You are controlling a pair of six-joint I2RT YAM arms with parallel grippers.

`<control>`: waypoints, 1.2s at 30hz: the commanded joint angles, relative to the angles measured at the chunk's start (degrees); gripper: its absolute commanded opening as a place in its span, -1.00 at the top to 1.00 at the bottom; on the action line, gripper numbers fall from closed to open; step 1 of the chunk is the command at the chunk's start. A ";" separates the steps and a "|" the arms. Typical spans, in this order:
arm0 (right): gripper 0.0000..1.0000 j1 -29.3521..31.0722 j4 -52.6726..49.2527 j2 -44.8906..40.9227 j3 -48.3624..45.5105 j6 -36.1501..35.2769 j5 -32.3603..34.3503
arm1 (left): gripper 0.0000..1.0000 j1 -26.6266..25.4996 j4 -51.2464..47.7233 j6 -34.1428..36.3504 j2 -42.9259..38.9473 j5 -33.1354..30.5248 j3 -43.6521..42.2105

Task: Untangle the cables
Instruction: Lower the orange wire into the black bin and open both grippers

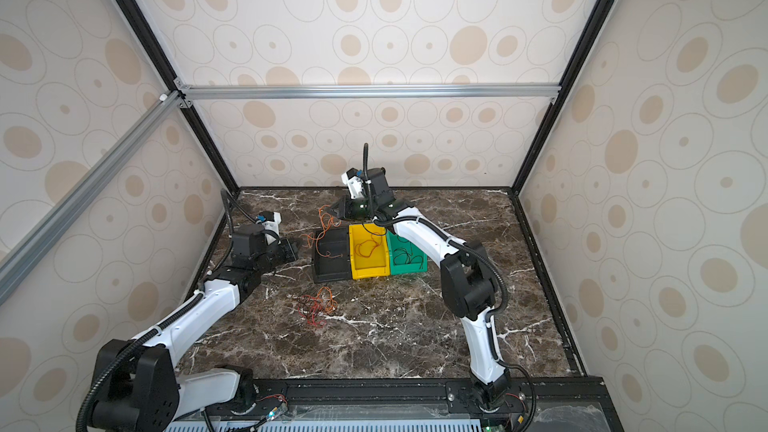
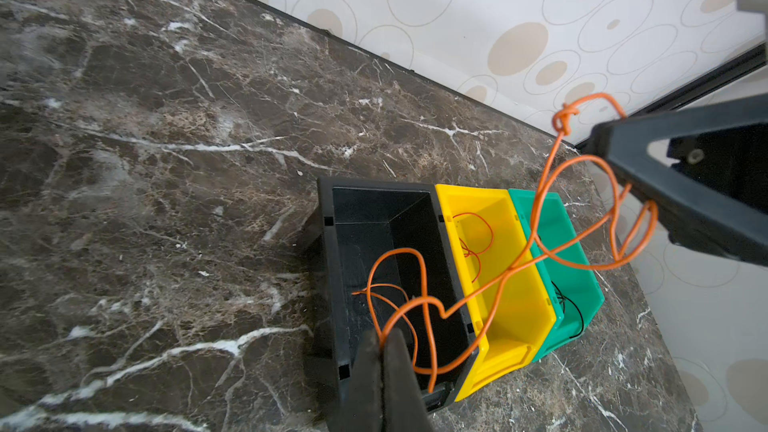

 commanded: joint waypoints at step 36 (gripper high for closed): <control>0.24 4.81 -25.37 1.25 1.39 -19.30 16.50 | 1.00 -1.00 2.58 1.76 10.85 5.11 7.12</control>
